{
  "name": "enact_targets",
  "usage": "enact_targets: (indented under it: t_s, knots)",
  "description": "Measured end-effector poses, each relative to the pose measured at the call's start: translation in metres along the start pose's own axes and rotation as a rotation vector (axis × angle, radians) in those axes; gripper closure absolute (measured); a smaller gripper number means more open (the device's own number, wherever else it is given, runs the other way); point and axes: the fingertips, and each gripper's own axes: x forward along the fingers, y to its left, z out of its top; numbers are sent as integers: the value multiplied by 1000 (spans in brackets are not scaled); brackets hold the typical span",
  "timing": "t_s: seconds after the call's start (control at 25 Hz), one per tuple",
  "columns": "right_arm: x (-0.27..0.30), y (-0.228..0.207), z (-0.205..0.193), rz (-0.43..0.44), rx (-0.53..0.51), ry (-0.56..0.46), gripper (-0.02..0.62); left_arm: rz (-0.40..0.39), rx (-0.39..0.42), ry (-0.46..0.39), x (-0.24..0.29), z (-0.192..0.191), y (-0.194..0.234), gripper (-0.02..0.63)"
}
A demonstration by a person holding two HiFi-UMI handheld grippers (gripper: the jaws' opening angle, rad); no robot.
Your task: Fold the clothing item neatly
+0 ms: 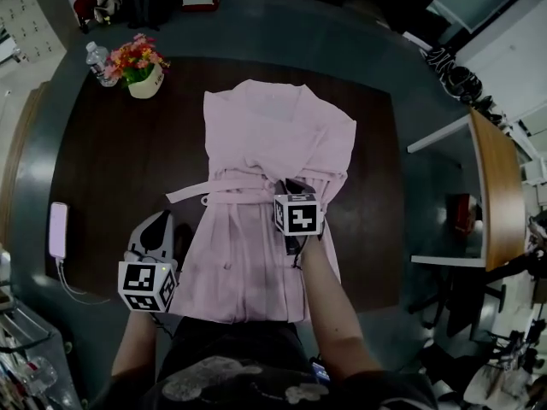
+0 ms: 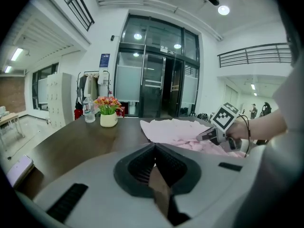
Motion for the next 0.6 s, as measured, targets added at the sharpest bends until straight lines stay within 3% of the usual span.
enact_targets:
  t_s: [0.28,0.44,0.6]
  knots:
    - [1,13,82,-110,-190,-49,565,-42,-10,-8,13,6,59,597]
    - [28,38,137,-103,-320,-48,565,-55,-9,-8,19,9,86,597]
    - [67,71,167,-57,-418,-28,565,-63,-33,6,25,6,104,595]
